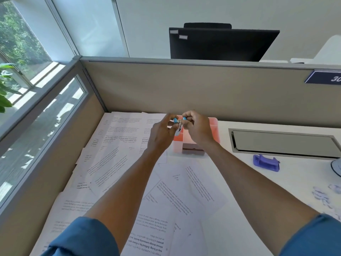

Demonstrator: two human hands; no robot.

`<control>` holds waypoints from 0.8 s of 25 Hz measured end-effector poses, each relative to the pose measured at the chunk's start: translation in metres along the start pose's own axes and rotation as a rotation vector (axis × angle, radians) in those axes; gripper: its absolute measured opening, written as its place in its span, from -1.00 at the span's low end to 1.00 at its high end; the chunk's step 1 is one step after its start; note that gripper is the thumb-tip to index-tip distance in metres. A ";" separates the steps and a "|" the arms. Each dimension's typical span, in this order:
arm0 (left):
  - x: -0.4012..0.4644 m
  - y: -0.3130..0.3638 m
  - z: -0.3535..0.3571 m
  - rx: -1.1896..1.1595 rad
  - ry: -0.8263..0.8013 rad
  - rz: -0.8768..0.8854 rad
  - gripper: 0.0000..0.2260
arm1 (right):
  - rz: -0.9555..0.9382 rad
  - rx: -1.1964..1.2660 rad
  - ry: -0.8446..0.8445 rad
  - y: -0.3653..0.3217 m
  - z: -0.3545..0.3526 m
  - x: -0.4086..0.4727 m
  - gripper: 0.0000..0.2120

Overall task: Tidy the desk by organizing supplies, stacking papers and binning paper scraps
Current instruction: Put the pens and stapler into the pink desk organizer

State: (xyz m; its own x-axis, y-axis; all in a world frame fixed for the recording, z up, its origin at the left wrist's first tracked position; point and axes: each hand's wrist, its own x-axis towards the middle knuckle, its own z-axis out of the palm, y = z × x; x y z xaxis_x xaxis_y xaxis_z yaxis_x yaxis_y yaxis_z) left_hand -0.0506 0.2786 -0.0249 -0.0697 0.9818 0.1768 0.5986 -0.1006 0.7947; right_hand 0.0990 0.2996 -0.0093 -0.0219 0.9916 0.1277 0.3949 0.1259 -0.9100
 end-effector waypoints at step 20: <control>0.013 -0.056 0.032 0.388 -0.152 0.066 -0.77 | -0.051 -0.610 -0.184 0.045 0.019 0.011 -0.84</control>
State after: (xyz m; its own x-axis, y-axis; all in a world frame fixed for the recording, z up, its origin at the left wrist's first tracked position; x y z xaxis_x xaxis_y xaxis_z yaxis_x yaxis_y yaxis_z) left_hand -0.0595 0.3024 -0.0855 0.0798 0.9908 0.1089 0.8558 -0.1241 0.5021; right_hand 0.0994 0.3169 -0.0563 -0.1905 0.9806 0.0454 0.8398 0.1868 -0.5098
